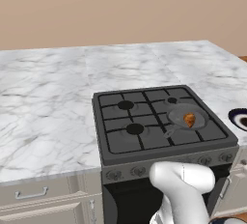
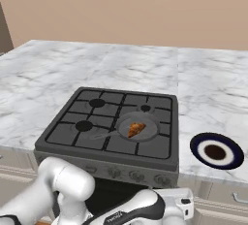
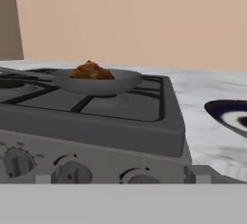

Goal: Pick the croissant and place it on the pan. Then turn on the stove to warm the croissant.

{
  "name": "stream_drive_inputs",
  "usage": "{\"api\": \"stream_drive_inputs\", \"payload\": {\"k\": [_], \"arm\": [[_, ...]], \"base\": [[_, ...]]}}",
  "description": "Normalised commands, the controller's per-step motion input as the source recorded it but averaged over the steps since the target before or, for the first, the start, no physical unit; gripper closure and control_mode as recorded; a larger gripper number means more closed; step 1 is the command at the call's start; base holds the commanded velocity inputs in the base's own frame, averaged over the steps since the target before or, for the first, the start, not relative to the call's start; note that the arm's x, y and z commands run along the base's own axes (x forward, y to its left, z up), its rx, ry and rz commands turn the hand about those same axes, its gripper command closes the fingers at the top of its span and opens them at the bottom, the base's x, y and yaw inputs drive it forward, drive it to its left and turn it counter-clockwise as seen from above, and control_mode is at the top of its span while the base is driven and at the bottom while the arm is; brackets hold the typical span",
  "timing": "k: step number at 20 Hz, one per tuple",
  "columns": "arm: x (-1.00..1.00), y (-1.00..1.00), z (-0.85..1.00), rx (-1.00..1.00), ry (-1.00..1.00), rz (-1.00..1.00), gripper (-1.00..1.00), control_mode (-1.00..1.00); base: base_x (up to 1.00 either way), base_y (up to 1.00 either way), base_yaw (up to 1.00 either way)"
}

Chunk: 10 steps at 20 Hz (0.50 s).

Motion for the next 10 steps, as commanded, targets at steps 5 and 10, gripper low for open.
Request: {"api": "stream_drive_inputs", "payload": {"k": [5, 10], "arm": [[0.0, 0.12, -0.1, 0.0, -0.06, -0.03, -1.0, -1.0], [0.0, 0.01, -0.11, 0.0, -0.03, 0.0, -1.0, -1.0]], "base": [[0.0, 0.0, 0.0], [0.0, 0.0, 0.0]]}}
